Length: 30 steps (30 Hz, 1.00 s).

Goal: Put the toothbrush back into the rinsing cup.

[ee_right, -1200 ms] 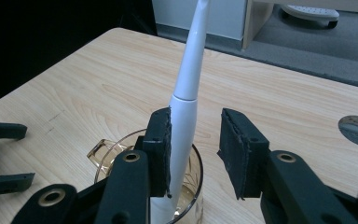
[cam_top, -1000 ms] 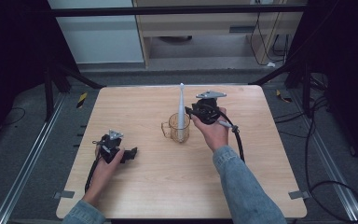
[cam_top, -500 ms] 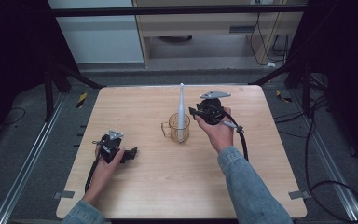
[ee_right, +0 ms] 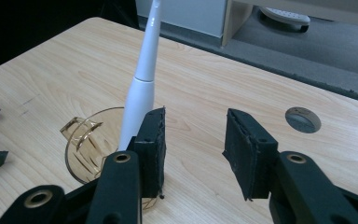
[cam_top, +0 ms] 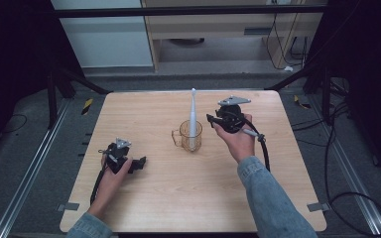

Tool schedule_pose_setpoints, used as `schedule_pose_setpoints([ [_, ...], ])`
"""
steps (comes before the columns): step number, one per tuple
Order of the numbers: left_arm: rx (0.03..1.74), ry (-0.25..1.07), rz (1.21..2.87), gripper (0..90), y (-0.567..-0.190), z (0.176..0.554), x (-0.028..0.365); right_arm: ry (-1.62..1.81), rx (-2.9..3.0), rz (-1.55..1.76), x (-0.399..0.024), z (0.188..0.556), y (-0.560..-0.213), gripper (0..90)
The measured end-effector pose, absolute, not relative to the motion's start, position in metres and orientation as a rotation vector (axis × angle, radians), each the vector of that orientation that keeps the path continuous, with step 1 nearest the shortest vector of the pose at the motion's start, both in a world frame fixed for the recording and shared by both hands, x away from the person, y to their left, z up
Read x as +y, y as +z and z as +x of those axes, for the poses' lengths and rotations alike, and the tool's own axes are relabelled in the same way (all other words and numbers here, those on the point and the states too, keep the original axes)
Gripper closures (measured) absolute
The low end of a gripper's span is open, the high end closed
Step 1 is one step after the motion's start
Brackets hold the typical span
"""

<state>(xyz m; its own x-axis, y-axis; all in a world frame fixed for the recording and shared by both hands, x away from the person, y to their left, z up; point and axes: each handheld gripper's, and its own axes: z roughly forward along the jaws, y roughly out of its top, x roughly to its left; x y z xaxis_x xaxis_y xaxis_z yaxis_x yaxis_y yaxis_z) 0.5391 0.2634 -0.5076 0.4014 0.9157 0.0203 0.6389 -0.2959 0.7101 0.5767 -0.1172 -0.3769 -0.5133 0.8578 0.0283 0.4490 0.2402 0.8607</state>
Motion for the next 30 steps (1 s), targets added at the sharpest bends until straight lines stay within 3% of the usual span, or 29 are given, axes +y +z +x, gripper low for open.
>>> schedule_pose_setpoints([
  [11, 1.320, 0.575, 2.041, 0.0, -0.508, 0.539, 0.264, 1.193, 2.058, 1.212, -0.128, 0.574, -0.379, 52.6],
  [25, 1.320, 0.575, 2.041, 0.0, -0.508, 0.539, 0.263, 1.134, 2.068, 1.226, -0.144, 0.575, -0.383, 16.2],
  [30, 1.320, 0.575, 2.040, 0.0, -0.508, 0.539, 0.263, 1.085, 2.111, 1.233, -0.157, 0.573, -0.387, 10.7],
])
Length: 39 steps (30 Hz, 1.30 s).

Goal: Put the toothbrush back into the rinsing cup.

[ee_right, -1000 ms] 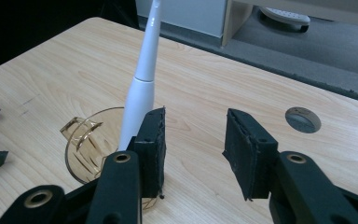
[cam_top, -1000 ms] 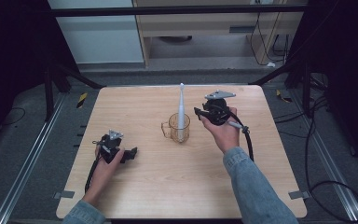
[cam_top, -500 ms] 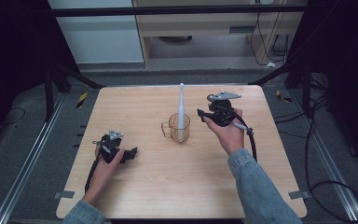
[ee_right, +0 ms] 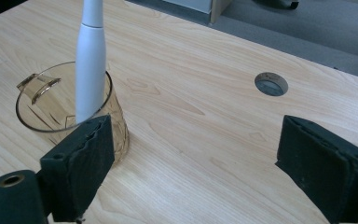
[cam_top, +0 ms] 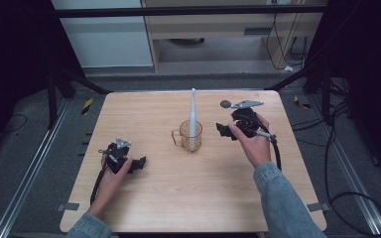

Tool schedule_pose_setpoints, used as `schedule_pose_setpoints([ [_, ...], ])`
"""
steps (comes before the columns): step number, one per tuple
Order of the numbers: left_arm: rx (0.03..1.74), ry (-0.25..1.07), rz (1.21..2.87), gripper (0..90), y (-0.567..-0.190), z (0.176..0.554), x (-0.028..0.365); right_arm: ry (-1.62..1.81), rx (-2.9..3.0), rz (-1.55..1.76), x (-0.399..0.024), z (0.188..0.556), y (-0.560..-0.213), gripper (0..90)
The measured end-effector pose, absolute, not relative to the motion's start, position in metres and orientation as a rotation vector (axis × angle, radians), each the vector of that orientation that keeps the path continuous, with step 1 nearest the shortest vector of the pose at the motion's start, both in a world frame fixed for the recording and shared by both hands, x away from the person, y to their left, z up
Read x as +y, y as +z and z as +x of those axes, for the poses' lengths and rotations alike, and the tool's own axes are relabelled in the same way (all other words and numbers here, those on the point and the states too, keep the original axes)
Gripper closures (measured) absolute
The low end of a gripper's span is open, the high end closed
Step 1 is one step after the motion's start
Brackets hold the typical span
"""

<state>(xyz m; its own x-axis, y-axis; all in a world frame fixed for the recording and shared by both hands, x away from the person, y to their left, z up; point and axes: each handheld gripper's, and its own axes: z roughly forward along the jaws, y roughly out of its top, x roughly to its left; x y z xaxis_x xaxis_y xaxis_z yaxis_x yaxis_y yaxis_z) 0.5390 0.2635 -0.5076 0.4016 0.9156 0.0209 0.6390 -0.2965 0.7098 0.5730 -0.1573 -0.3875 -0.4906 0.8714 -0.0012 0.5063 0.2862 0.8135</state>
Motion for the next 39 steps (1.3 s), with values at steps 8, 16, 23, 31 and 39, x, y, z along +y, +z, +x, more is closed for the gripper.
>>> schedule_pose_setpoints([
  [8, 1.320, 0.575, 2.041, 0.0, -0.508, 0.539, 0.263, 1.058, 2.114, 1.258, -0.180, 0.567, -0.392, 9.1],
  [16, 1.320, 0.575, 2.040, 0.0, -0.508, 0.539, 0.263, 0.976, 2.062, 1.203, -0.197, 0.560, -0.407, 8.7],
  [23, 1.319, 0.575, 2.038, 0.0, -0.508, 0.539, 0.263, 0.948, 2.049, 1.214, -0.211, 0.554, -0.420, 9.2],
  [31, 1.320, 0.575, 2.040, 0.0, -0.508, 0.539, 0.263, 0.944, 2.053, 1.239, -0.224, 0.548, -0.434, 9.6],
  [39, 1.320, 0.575, 2.041, 0.0, -0.508, 0.539, 0.263, 0.936, 2.054, 1.276, -0.234, 0.543, -0.451, 9.7],
])
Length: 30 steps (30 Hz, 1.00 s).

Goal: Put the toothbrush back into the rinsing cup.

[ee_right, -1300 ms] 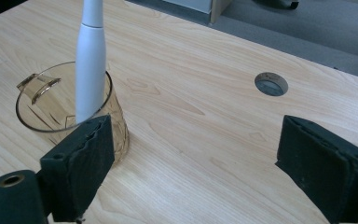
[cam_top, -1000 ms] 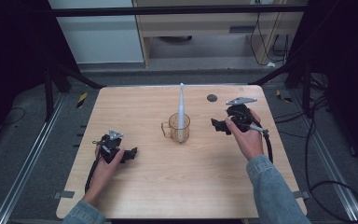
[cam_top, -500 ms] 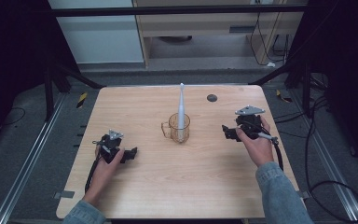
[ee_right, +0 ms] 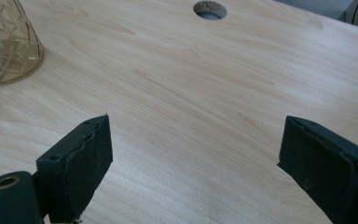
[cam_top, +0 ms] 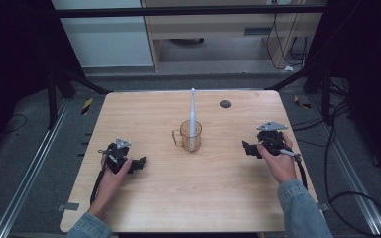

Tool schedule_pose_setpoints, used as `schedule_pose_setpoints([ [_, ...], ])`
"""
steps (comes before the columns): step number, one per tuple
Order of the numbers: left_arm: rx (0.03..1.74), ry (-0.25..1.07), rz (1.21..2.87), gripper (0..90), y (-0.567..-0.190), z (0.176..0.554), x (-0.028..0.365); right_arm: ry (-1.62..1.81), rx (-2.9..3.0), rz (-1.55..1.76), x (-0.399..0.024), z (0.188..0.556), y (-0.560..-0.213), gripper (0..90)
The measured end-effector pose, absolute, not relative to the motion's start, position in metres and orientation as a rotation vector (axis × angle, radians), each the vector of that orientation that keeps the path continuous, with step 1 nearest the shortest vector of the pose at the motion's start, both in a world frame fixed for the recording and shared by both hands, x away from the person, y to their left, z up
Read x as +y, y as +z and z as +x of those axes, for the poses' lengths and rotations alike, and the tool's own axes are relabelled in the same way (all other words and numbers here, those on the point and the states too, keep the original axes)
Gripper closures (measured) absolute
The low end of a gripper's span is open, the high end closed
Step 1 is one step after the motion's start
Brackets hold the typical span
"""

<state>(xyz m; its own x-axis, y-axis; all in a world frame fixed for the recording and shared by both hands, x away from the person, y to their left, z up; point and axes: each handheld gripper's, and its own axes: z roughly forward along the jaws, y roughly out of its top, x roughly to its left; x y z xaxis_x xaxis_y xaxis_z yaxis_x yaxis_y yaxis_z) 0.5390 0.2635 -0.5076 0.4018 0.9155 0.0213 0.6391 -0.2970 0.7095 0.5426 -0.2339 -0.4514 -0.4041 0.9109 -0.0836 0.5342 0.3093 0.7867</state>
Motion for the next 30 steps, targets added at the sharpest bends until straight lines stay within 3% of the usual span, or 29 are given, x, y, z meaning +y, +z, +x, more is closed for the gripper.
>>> schedule_pose_setpoints([
  [30, 1.320, 0.575, 2.041, 0.0, -0.508, 0.539, 0.263, 0.954, 2.014, 1.450, -0.269, 0.530, -0.500, 9.2],
])
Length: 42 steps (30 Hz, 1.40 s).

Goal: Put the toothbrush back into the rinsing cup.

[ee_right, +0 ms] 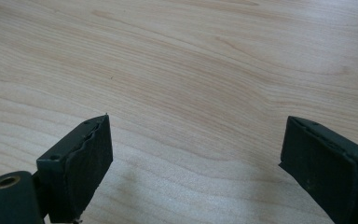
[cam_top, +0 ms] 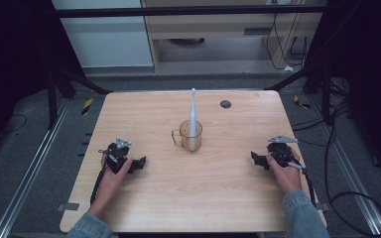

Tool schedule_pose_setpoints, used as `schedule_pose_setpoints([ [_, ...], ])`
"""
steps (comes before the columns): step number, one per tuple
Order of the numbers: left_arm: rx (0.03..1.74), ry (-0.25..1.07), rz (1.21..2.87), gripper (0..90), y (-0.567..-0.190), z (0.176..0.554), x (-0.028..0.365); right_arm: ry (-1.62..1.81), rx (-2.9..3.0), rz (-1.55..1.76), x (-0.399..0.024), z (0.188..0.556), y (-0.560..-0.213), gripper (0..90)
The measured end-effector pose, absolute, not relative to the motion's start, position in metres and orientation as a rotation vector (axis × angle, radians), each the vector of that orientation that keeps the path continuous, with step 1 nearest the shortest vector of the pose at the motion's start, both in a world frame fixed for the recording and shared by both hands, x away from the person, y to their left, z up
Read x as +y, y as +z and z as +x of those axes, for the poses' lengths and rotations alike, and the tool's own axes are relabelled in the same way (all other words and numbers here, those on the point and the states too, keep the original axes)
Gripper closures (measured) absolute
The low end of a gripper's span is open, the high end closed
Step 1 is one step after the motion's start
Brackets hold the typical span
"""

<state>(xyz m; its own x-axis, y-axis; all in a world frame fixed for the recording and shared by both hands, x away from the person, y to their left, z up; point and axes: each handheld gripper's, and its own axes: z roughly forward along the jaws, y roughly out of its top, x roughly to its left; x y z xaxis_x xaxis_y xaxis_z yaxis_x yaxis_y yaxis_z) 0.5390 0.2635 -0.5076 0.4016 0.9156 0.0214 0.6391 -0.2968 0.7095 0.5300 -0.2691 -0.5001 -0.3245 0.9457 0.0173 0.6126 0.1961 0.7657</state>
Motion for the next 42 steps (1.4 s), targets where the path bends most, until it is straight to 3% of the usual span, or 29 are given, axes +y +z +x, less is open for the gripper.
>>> schedule_pose_setpoints([
  [38, 1.319, 0.575, 2.039, 0.0, -0.508, 0.539, 0.263, 0.884, 2.018, 1.484, -0.267, 0.539, -0.511, 5.9],
  [42, 1.320, 0.575, 2.041, 0.0, -0.508, 0.539, 0.264, 0.865, 2.004, 1.521, -0.264, 0.537, -0.512, 0.2],
])
